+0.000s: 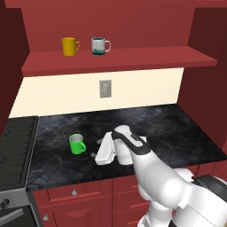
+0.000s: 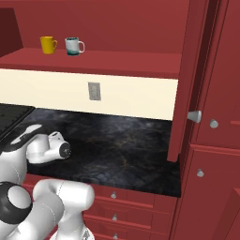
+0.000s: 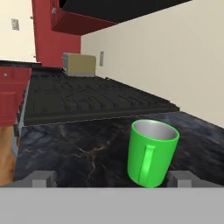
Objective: Pick the mug on the counter and place it in the cabinet with the handle facing the right, like the mugs already inside.
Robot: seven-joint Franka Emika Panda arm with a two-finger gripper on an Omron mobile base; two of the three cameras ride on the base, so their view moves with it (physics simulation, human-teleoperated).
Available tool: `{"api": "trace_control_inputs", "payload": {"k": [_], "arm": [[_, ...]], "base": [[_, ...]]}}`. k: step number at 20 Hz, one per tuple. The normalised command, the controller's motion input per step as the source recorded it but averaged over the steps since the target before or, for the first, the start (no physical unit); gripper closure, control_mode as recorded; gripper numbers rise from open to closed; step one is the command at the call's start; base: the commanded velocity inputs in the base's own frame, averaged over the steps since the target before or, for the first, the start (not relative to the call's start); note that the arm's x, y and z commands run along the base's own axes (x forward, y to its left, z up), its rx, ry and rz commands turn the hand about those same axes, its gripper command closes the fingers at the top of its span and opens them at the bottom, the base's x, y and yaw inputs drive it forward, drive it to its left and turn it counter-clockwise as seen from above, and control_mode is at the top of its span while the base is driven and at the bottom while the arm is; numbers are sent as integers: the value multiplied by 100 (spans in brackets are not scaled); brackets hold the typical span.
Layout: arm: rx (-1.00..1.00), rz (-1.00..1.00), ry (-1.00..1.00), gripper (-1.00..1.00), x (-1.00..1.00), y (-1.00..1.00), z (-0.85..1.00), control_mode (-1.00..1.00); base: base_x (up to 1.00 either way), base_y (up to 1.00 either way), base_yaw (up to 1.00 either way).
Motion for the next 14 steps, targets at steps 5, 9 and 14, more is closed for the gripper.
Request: {"api": "trace_control_inputs", "payload": {"k": [5,9,14], "arm": [[0,3,0,-100,0,14,0,-100],[0,1,0,-100,0,9,0,-100],[0,0,0,-100,1,6,3,-100]], "base": [[0,0,0],[0,0,0],[0,0,0]]}}
